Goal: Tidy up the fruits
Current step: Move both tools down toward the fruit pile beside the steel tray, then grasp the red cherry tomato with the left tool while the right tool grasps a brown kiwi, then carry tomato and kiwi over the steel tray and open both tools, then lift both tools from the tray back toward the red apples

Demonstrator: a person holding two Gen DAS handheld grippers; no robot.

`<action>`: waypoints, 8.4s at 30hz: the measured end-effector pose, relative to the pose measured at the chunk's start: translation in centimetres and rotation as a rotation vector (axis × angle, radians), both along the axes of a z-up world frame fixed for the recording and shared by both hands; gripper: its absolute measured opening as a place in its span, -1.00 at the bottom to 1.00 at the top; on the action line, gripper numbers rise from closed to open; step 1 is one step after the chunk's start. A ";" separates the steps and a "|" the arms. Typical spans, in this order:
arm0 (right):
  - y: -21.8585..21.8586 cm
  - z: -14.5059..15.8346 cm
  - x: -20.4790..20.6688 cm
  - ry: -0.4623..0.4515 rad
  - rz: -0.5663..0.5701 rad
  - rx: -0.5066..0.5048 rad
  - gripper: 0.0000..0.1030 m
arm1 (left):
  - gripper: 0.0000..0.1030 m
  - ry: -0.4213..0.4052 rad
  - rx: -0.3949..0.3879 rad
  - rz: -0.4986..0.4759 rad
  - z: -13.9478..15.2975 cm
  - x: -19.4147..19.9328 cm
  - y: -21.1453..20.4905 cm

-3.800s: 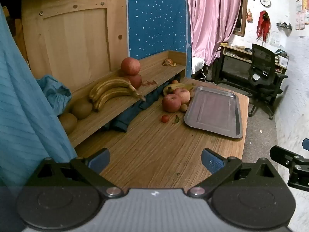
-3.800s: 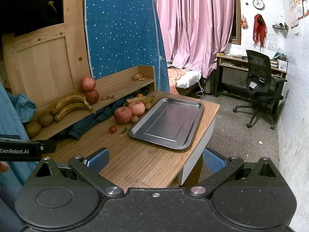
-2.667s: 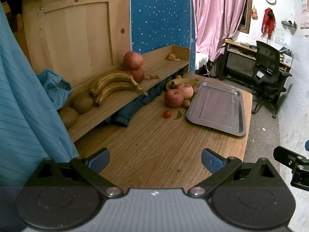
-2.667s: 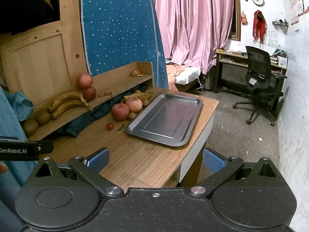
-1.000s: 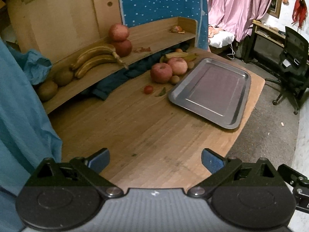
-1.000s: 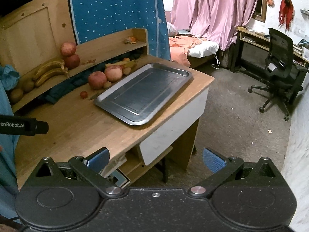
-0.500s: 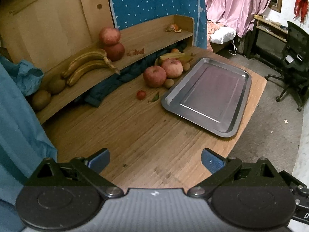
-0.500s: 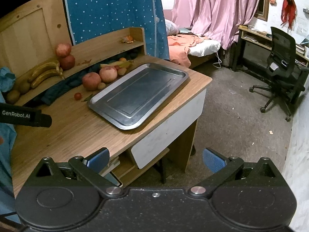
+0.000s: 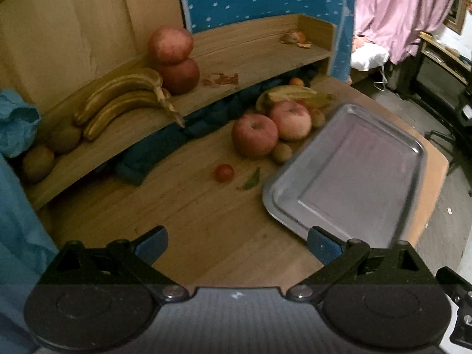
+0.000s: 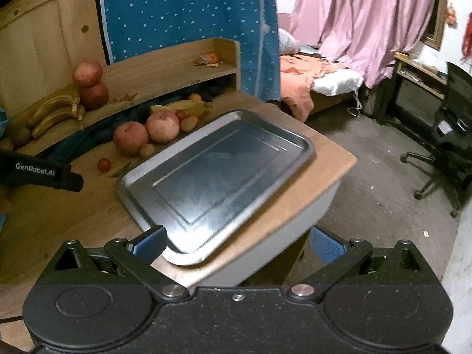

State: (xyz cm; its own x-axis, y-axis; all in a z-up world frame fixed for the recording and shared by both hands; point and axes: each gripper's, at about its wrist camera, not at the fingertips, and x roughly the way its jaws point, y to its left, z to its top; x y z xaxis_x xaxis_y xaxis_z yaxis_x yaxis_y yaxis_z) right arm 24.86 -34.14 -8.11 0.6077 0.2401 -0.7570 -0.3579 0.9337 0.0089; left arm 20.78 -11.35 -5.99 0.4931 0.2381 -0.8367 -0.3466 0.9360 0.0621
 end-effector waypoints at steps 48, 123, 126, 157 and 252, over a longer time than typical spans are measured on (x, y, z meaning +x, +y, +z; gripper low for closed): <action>17.0 -7.7 14.1 0.089 0.587 -0.097 0.62 | 0.96 0.126 -0.106 0.093 -8.5 9.9 8.9; 14.0 -5.1 13.4 0.077 0.584 -0.043 -0.39 | -0.51 0.029 -0.159 -0.008 -5.3 10.1 3.5; 12.1 -5.0 14.1 0.074 0.533 -0.042 -0.39 | -0.51 0.027 -0.154 -0.059 -5.1 11.2 1.8; -3.2 -8.1 23.3 0.109 0.229 -0.072 -0.39 | -0.51 0.103 -0.159 -0.397 -8.0 26.0 -14.0; 12.3 -3.1 7.2 0.126 0.566 -0.184 0.98 | 0.99 0.015 -0.145 0.180 -5.1 2.8 9.8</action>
State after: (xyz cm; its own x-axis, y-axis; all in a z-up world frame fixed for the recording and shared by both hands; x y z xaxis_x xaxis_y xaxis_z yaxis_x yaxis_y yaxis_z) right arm 32.04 -21.83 -11.18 0.3270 0.3583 -0.8744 -0.8062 0.5885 -0.0603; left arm 23.55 -1.58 -11.05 0.4408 0.1978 -0.8755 -0.5090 0.8585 -0.0623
